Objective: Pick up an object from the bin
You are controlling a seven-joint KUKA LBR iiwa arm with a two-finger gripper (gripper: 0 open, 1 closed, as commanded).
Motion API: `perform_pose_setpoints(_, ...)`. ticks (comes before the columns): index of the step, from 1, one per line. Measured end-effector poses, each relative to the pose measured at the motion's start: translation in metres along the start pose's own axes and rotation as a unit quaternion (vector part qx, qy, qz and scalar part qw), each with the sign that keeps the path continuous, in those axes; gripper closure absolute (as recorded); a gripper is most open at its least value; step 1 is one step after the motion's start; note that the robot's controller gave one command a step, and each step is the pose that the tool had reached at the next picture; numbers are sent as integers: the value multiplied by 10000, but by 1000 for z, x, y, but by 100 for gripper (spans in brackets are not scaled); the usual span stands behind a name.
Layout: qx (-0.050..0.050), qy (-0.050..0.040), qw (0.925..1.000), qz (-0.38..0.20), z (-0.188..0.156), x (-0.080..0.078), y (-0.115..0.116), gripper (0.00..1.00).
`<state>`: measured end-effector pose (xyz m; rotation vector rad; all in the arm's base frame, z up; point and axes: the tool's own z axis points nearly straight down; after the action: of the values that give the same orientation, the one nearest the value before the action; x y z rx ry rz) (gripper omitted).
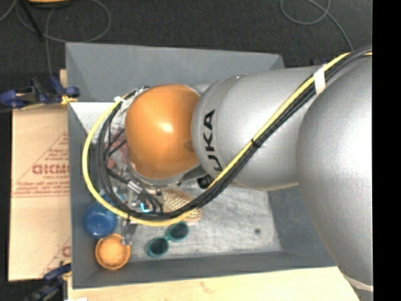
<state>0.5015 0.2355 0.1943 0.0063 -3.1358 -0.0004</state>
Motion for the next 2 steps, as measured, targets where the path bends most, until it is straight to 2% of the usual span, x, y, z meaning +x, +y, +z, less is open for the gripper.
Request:
perform_pose_setpoints(1, -11, -37, 10000, 20, -4, -2, -1, 0)
perform_pose_setpoints(2, -2, -56, 9851, -1720, 122, 0, -37, 100)
